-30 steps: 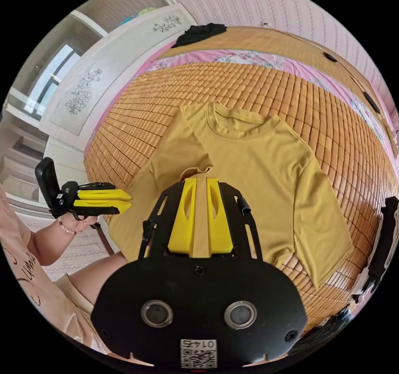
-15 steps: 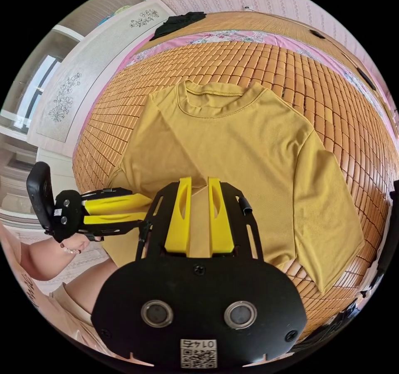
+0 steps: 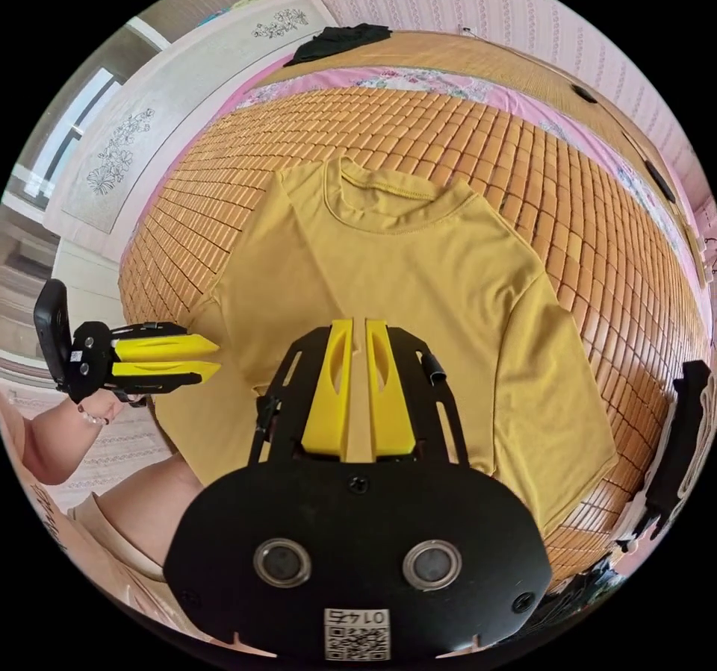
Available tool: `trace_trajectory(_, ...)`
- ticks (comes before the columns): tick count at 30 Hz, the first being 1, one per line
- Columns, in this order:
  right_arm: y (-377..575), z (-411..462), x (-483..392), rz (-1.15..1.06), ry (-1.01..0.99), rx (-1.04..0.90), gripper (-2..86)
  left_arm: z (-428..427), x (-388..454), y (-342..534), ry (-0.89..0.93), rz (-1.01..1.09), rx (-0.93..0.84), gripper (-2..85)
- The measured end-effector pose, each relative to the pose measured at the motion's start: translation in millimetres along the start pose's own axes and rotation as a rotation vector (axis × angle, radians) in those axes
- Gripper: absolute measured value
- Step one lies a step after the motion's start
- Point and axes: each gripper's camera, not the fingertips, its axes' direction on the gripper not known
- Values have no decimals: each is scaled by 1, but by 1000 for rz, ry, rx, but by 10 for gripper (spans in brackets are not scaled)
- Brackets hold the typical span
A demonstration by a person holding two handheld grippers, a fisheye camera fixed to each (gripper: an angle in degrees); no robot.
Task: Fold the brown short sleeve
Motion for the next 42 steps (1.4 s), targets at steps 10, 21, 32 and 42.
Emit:
trace_trajectory(10,-130,71,-47,-240,-184,11,71,22,-16,-13,-182,-26,-29,73)
trace_trajectory(21,-145,101,-77,-396,-58,-87,26,32,-33,-18,-75,-252,40,8)
trace_trajectory(32,17,-35,29,-102,90,305,53,-4,-29,-32,-168,-255,-26,46)
trace_trajectory(42,262,-55,141,548,217,67,78,38,117,-183,181,311,44,48)
